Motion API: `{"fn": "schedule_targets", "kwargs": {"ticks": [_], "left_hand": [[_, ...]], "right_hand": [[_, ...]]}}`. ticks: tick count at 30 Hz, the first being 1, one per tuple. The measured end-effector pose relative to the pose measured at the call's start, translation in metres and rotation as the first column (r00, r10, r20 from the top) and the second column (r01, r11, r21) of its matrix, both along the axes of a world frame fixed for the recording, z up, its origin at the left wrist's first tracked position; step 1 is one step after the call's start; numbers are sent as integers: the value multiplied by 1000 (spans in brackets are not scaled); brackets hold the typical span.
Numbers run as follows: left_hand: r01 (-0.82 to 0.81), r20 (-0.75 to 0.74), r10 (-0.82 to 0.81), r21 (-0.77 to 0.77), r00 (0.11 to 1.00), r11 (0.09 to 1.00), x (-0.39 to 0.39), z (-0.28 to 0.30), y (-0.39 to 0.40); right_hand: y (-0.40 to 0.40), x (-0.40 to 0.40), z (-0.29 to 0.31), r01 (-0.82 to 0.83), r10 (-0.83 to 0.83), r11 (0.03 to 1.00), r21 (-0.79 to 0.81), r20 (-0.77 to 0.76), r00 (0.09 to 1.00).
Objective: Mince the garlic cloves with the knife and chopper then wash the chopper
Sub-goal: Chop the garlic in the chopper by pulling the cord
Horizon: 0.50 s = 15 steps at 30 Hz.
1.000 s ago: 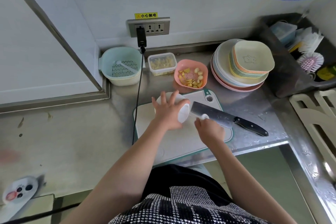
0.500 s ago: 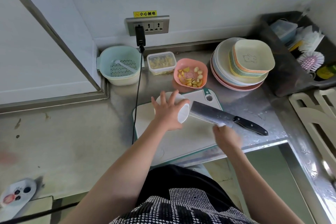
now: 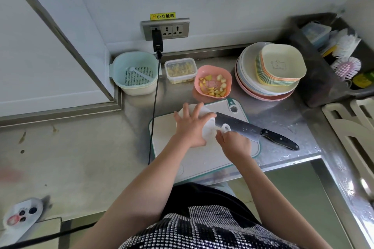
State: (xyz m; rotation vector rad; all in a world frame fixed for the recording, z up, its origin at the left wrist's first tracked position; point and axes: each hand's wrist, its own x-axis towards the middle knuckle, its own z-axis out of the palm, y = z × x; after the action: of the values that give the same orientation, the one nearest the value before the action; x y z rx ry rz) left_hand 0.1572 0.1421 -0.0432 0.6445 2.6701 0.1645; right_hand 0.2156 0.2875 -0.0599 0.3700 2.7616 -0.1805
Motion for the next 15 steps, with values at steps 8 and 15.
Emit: {"fn": "schedule_targets", "kwargs": {"ticks": [8, 15], "left_hand": [[-57, 7, 57, -22, 998, 998, -13, 1, -16], [-66, 31, 67, -26, 997, 997, -14, 2, -14]], "right_hand": [[109, 72, 0, 541, -558, 830, 138, 154, 816], [-9, -2, 16, 108, -105, 990, -91, 34, 994]]}}
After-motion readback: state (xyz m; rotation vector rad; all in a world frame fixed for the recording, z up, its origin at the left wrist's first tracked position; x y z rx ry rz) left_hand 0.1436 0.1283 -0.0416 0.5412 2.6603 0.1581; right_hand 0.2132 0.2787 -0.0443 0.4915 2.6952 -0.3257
